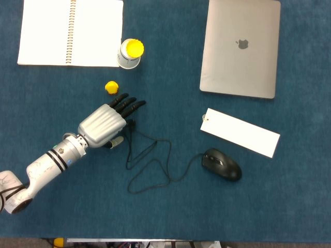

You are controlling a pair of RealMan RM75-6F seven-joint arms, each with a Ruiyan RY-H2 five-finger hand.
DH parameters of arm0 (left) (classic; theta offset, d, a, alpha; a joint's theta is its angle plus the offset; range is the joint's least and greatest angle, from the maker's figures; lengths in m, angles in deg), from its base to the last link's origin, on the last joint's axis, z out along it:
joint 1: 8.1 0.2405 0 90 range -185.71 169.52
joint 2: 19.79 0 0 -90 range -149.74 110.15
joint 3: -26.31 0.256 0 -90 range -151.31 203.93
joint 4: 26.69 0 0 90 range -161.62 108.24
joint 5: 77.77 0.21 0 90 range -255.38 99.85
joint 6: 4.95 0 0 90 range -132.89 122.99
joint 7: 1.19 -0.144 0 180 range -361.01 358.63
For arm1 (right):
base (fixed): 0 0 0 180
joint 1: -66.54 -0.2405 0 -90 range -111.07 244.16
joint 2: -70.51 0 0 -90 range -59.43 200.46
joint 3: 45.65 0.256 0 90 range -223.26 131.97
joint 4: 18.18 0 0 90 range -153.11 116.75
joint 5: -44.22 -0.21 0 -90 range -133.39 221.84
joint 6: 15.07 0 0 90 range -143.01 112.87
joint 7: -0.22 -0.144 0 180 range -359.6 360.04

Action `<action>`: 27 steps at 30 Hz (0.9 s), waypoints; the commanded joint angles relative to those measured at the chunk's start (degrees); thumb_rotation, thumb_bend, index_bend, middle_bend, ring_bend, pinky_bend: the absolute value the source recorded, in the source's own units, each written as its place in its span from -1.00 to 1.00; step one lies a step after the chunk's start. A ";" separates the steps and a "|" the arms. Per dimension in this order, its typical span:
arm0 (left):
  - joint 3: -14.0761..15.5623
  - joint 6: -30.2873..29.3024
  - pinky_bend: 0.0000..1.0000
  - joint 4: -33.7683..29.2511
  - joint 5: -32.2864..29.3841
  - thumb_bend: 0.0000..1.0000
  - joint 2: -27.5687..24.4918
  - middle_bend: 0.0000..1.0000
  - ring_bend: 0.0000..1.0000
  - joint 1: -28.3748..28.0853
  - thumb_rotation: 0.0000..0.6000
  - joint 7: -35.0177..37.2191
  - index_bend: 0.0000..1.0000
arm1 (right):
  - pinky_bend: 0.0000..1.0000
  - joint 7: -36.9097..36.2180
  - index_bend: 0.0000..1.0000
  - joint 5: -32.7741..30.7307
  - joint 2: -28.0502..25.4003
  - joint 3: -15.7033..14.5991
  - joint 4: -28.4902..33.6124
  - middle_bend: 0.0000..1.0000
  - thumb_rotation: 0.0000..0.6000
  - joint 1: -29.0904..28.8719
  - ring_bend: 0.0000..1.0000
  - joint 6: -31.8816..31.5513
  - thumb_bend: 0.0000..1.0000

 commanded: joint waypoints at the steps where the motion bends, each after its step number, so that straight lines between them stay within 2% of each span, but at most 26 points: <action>1: 0.29 -0.02 -1.00 0.85 -0.19 -0.34 0.35 -1.00 -1.00 -0.18 1.00 0.50 -0.11 | -0.17 0.11 0.39 -0.01 0.02 0.00 0.04 -0.01 1.00 -0.03 -0.33 0.05 -0.26; 27: 1.77 0.36 -1.00 4.24 -1.97 -0.34 1.77 -0.88 -1.00 -0.26 1.00 1.60 0.04 | -0.17 -0.11 0.39 -0.49 -0.19 0.15 -0.17 -0.01 1.00 0.79 -0.33 -0.78 -0.26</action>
